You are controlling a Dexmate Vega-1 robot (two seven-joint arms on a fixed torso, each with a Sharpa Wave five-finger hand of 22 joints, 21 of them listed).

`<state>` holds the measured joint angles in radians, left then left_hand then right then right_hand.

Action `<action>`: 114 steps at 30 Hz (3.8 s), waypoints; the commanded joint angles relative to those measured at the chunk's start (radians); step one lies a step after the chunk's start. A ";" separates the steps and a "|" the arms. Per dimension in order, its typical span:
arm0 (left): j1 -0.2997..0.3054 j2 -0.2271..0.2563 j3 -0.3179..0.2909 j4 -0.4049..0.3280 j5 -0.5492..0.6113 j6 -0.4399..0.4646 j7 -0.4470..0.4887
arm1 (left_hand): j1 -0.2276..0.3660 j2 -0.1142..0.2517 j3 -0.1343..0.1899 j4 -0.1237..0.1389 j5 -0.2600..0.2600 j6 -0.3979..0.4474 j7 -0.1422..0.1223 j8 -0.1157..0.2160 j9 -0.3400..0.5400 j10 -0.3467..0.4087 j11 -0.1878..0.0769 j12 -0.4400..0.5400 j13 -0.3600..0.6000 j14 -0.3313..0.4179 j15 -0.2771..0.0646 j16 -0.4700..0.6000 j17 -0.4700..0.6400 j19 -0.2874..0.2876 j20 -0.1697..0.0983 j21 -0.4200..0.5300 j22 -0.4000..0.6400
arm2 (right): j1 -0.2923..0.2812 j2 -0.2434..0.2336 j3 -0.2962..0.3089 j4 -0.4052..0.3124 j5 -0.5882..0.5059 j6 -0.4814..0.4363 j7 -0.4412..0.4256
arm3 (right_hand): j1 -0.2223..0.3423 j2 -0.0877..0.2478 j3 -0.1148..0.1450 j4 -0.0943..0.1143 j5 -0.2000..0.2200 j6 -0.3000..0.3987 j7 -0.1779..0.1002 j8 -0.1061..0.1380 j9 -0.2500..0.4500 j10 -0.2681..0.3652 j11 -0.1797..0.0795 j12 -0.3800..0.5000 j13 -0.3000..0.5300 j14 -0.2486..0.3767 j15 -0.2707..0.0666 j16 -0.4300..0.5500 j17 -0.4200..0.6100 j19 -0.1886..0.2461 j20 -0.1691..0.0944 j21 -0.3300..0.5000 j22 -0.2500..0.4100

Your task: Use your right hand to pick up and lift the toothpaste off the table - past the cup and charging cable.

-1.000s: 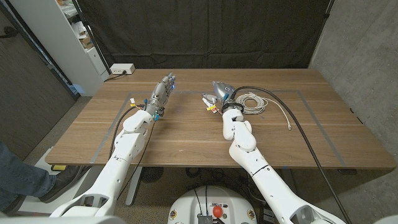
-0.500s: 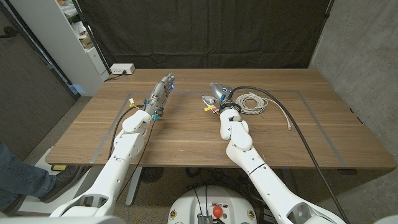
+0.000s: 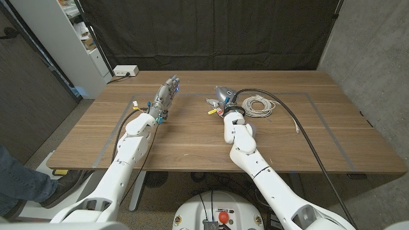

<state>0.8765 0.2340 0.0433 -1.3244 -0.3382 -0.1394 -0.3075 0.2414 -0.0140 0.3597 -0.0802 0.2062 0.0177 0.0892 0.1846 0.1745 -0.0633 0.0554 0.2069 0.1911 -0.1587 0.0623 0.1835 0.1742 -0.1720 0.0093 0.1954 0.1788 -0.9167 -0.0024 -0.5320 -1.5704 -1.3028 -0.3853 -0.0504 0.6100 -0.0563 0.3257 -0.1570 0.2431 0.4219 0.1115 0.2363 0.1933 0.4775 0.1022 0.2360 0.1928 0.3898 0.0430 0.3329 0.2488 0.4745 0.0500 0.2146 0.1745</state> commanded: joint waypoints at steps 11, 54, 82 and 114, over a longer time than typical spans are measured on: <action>-0.016 -0.005 0.005 0.016 0.010 0.004 -0.003 | 0.002 0.011 0.004 -0.005 0.000 -0.004 0.000 0.002 0.004 -0.005 -0.001 0.000 -0.001 -0.002 0.006 0.003 0.005 -0.035 0.010 0.002 0.002 | 0.027 0.010 -0.018 0.051 0.003 -0.026 -0.007 | 0.020 0.004 -0.007 0.004 -0.002 0.010 0.004 -0.006 0.001 0.025 -0.002 0.003 0.005 0.023 0.001 0.012 0.009 0.015 0.008 0.002 0.003; 0.007 -0.014 0.001 -0.008 0.009 0.002 0.015 | 0.002 0.015 0.002 -0.010 -0.002 -0.002 -0.003 0.003 0.004 -0.005 -0.002 0.000 -0.001 -0.004 0.007 0.002 0.005 -0.040 0.009 0.001 0.002 | 0.086 0.025 -0.051 0.159 0.001 -0.088 0.013 | 0.042 0.005 -0.015 0.006 0.001 0.030 0.012 -0.006 0.002 0.053 0.002 0.002 0.006 0.034 0.005 0.019 0.018 0.024 0.013 0.001 0.004; 0.010 -0.011 0.016 -0.033 0.018 0.020 0.026 | 0.002 0.017 0.001 -0.013 -0.003 -0.001 -0.003 0.003 0.004 -0.006 0.000 0.000 -0.001 -0.005 0.007 0.002 0.005 -0.042 0.010 0.001 0.002 | 0.108 0.032 -0.061 0.226 0.024 -0.099 -0.017 | 0.060 0.012 -0.020 0.009 0.001 0.071 -0.002 0.002 0.003 0.090 -0.009 0.007 0.007 0.059 -0.007 0.031 0.026 0.042 0.007 0.004 0.005; 0.005 -0.010 0.025 -0.027 0.022 0.024 0.019 | 0.002 0.020 -0.001 -0.017 -0.003 0.000 -0.005 0.003 0.004 -0.007 0.006 0.000 -0.001 -0.007 0.008 0.002 0.005 -0.044 0.016 0.002 0.002 | 0.146 0.061 -0.063 0.335 0.085 -0.104 -0.075 | 0.069 0.020 -0.027 0.013 -0.001 0.084 -0.013 0.000 0.003 0.108 -0.018 0.007 0.010 0.081 -0.014 0.043 0.035 0.054 0.001 0.005 0.005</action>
<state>0.8816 0.2220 0.0648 -1.3494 -0.3195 -0.1187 -0.2845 0.2428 -0.0048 0.3581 -0.0928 0.2062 0.0178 0.0892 0.1846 0.1745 -0.0633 0.0554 0.2069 0.1911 -0.1640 0.0674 0.1835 0.1742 -0.1701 0.0185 0.1954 0.1788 -0.7851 0.0463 -0.5963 -1.2799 -1.2432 -0.4887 -0.1006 0.6668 -0.0367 0.3051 -0.1446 0.2431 0.5004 0.0999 0.2331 0.1929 0.5772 0.0839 0.2360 0.1977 0.4636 0.0298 0.3669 0.2813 0.5209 0.0535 0.2147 0.1743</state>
